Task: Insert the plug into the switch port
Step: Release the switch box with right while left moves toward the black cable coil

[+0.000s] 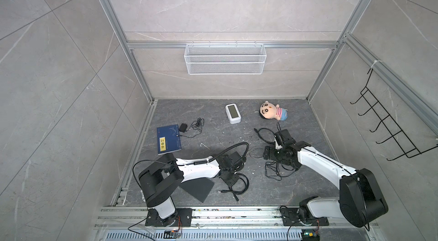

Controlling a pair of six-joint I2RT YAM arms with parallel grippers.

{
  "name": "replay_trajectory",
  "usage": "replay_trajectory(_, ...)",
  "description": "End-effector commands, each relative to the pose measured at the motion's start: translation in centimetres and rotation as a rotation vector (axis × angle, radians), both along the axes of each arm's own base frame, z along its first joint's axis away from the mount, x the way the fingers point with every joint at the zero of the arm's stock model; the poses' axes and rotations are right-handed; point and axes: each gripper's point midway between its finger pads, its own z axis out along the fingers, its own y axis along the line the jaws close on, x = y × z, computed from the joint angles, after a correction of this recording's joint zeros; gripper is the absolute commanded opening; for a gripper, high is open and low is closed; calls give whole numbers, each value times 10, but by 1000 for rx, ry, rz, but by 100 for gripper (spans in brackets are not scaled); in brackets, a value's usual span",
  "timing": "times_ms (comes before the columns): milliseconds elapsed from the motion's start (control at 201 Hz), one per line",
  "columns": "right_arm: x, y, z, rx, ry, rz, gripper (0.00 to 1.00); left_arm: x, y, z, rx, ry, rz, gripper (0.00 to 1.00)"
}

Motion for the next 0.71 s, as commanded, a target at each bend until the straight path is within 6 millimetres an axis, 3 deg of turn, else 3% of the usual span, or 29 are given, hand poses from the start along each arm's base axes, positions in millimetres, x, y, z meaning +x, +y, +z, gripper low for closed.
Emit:
replay_trajectory(0, -2, 4, -4, 2, 2, 22, 93, 18, -12, 1, -1, -62, 37, 19)
replay_trajectory(214, -1, 4, -6, 4, 2, 24, 92, 68, -33, 19, -57, -164, 129, 14)
replay_trajectory(353, -1, 8, -10, 19, 6, 28, 92, 93, -43, 21, -78, -179, 164, 30)
replay_trajectory(458, -1, 13, -10, 23, 2, 47, 92, 103, -36, 39, -113, -195, 238, 44)
replay_trajectory(597, -4, 22, -4, -18, -17, 102, 92, 98, 0, 68, -164, -200, 368, 62)
replay_trajectory(642, -5, 26, -2, -30, -24, 117, 92, 96, 22, 72, -156, -189, 431, 81)
replay_trajectory(667, -5, 28, -1, -32, -28, 124, 92, 94, 36, 73, -148, -179, 479, 97)
replay_trajectory(702, -5, 31, 1, -33, -34, 134, 92, 92, 57, 72, -129, -170, 556, 100)
